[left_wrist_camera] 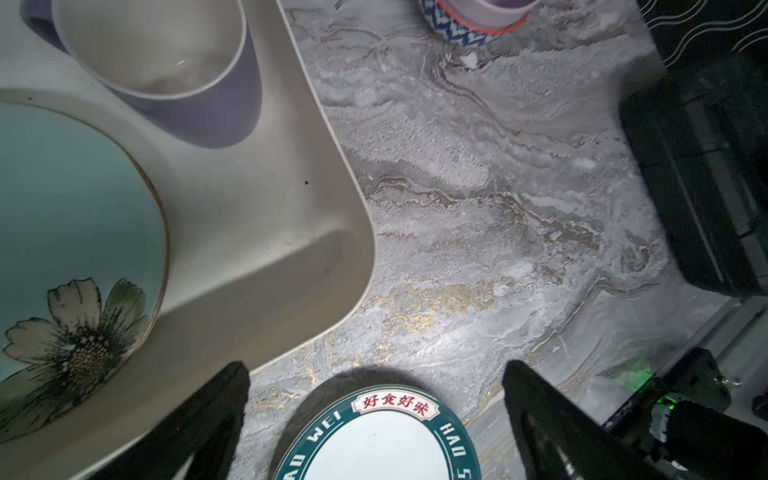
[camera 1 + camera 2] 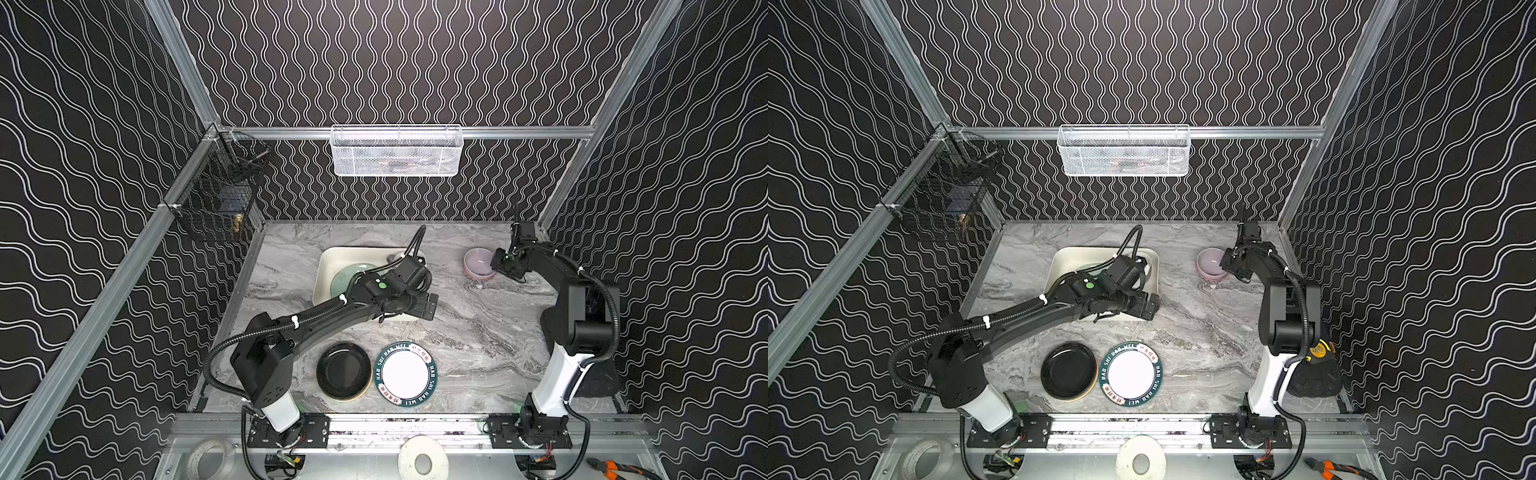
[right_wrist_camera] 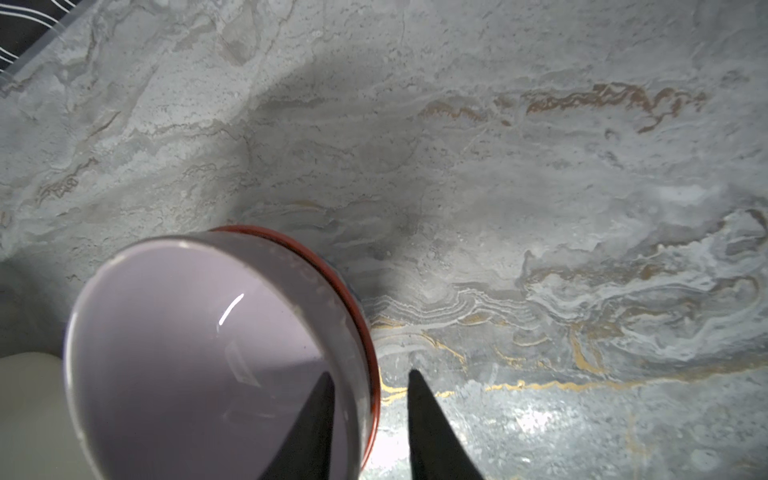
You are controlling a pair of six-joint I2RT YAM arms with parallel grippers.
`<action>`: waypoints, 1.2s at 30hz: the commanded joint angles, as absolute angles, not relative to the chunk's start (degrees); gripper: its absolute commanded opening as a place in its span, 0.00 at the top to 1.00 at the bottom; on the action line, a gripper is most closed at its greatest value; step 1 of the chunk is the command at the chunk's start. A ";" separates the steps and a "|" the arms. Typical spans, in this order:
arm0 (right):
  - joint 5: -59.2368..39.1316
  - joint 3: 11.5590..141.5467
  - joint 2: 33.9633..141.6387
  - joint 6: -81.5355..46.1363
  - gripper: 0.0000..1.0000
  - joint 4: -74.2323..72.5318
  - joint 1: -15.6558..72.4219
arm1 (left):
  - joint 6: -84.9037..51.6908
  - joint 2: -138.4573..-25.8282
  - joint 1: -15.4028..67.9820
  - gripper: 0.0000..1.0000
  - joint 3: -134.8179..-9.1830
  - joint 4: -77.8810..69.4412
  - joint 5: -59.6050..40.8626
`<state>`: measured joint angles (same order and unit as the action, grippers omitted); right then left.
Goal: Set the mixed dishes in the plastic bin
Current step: 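Move the right gripper to the lilac bowl atop the red bowl and grasp its rim, then lift the lilac bowl off the red bowl and carry it toward the bin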
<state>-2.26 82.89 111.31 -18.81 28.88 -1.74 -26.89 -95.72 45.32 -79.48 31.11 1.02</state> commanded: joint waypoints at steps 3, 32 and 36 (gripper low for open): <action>-2.70 83.50 112.11 -19.16 0.78 28.31 -1.76 | -25.57 -95.24 45.37 0.01 -81.82 27.13 -3.12; -0.71 87.25 105.79 -17.71 0.94 34.17 -0.09 | -25.38 -87.49 45.37 0.01 -76.50 27.04 1.19; -0.89 86.66 102.49 -17.41 0.94 35.61 2.22 | -26.15 -85.10 45.15 0.01 -72.47 27.76 3.71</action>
